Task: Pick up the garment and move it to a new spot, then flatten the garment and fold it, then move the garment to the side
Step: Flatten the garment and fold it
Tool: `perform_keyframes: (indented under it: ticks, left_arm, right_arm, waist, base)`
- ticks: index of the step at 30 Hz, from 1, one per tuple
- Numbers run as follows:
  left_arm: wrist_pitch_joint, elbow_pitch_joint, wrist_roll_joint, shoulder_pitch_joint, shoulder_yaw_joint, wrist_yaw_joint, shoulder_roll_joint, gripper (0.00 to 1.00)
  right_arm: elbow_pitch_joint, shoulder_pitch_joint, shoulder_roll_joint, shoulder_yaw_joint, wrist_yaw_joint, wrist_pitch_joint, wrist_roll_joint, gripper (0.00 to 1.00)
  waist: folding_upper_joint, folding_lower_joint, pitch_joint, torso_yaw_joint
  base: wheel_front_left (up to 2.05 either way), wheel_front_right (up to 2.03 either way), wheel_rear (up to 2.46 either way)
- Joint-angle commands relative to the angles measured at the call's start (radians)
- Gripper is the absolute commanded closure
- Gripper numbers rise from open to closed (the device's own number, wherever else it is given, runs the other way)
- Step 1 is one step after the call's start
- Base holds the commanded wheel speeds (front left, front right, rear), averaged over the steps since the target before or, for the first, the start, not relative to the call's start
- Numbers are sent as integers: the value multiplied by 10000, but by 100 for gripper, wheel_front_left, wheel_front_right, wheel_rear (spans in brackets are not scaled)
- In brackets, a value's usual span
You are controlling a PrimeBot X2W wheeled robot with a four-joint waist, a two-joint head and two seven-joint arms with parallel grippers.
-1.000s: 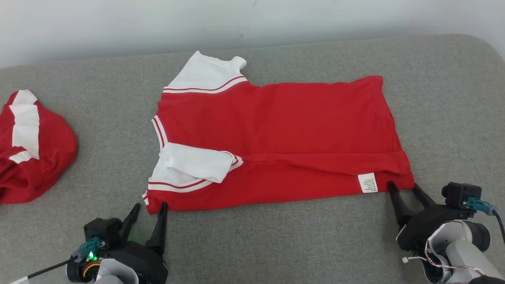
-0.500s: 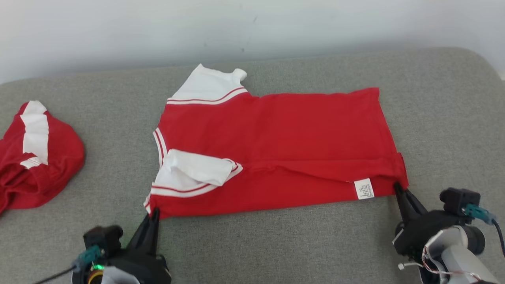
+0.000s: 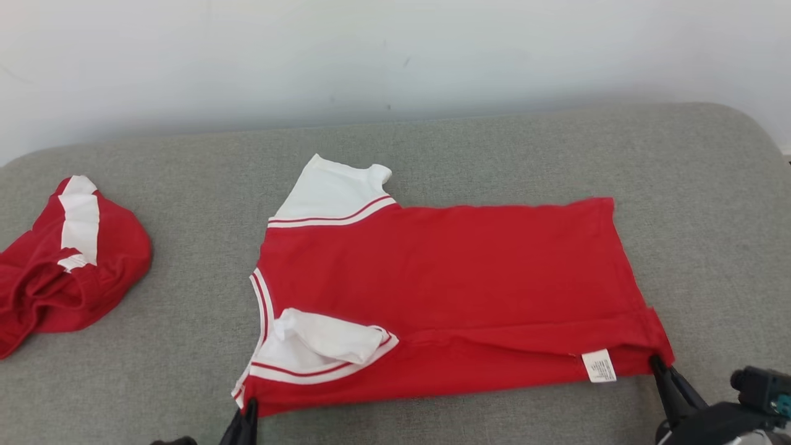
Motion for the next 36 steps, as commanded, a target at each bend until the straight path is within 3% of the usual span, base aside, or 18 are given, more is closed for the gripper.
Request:
perform_keyframes:
  ticks: [1, 3, 4, 5, 7, 14, 19, 27, 36]
  left_arm:
    - [47, -135, -90, 201, 10, 79, -19, 100]
    - [159, -302, -97, 373, -59, 157, 0, 100]
    - [156, -365, -50, 404, -93, 149, 18, 76]
    - [151, -391, -38, 420, -108, 163, 16, 2]
    - [114, -354, 59, 419, -112, 225, 67, 0]
    - [-81, -728, 593, 303, 274, 410, 194, 0]
    - [-123, -1540, 1326, 188, 1068, 587, 175, 0]
    - [-110, -2527, 2640, 438, 2528, 579, -201, 0]
    - [-112, -2805, 3863, 1089, 3365, 607, -738, 0]
  right_arm:
    - [-179, 235, 100, -172, -24, 85, -65, 100]
    - [-503, 535, 276, -459, -24, 319, -190, 100]
    - [-642, 646, 381, -575, -24, 453, -270, 100]
    - [-773, 731, 475, -667, -24, 565, -354, 55]
    - [-1042, 823, 650, -871, -24, 700, -535, 0]
    - [-2007, 768, 1105, -1445, -24, 412, -1283, 0]
    - [-2564, 547, 1439, -1498, -24, -165, -1656, 0]
    - [-2938, 381, 1770, -974, -24, -1406, -2462, 0]
    - [-2799, 694, 1979, -757, -24, -2212, -2961, 0]
  waist:
    - [0, 1, 20, 60]
    - [0, 1, 46, 96]
    - [0, 1, 57, 110]
    - [0, 1, 62, 129]
    - [0, 1, 45, 153]
    - [0, 1, -170, 195]
    - [0, 1, -375, 250]
    - [0, 1, -663, 327]
    - [0, 1, -719, 411]
  base:
    - [0, 0, 0]
    - [0, 0, 0]
    - [0, 0, 0]
    - [0, 0, 0]
    - [0, 0, 0]
    - [0, 0, 0]
    - [0, 0, 0]
    - [0, 0, 0]
    - [0, 0, 0]
